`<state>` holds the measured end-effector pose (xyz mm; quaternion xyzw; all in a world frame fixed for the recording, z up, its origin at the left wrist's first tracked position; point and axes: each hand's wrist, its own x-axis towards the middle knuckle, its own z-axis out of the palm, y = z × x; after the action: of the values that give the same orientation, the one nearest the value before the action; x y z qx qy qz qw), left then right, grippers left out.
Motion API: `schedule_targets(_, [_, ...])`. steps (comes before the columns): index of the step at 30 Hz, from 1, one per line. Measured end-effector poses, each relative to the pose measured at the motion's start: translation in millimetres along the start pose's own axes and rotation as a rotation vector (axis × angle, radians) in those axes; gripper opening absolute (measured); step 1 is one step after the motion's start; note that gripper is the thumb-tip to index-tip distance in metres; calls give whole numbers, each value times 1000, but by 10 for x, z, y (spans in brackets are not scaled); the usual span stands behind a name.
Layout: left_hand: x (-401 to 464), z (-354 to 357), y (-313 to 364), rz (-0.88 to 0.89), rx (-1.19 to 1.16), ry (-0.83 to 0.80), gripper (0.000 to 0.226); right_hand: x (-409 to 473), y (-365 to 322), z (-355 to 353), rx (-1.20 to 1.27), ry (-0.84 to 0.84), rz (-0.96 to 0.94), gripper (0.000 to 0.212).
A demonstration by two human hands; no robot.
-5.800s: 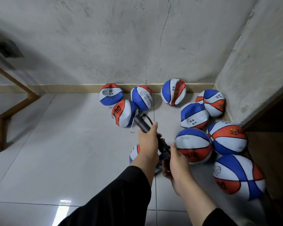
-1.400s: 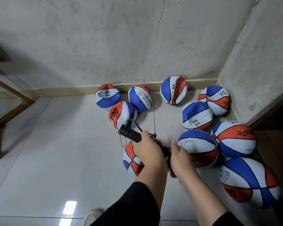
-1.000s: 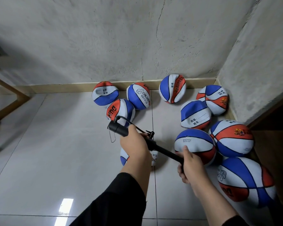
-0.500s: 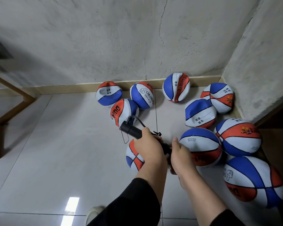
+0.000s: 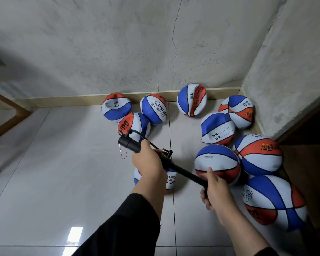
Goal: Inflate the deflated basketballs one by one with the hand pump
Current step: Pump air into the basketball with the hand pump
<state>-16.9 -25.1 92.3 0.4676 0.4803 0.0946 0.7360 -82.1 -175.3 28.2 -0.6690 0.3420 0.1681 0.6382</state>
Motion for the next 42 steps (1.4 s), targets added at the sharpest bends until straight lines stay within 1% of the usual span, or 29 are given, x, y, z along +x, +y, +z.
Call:
schedule_targets(4, [-44,16,-45,4,13,-17,12,-12,-35,40,9,-1,13,48])
schedule_targets(7, [-34,34,-111,3,34,-9,15,-34,-112,170,-6,-17,-18,44])
schedule_targets(9, [-44,39,-152,-5,41,-2,20,-24,-158,277,-52,-16,-60,44])
schedule_targets(11, [-57,34,-183,-24,26,2,22,4,-191,384,-124,-15,-114,49])
schedule_targets(13, [-85,27,-208,-37,8,1,21,3,-226,476,-193,-14,-182,55])
schedule_targets(16, [-139,23,-222,-48,3,-19,17,-80,-319,556,-260,-20,-250,55])
schedule_targets(21, [-97,-9,-188,-62,2,-29,21,-132,-334,563,-272,-40,-254,54])
schedule_targets(23, [-98,-6,-172,-55,0,-51,19,-131,-329,499,-271,-40,-245,53])
schedule_targets(28, [-52,22,-100,-55,-25,-67,16,-95,-240,112,-77,-27,-41,49])
schedule_targets(32, [-35,3,-119,-35,-5,-46,19,-73,-172,-26,-40,1,-4,51])
schedule_targets(36, [-53,20,-150,-42,-14,5,14,-52,-179,126,-79,-20,-43,49])
schedule_targets(42, [-131,55,-247,-21,8,-7,19,-37,-278,449,-225,4,-198,54])
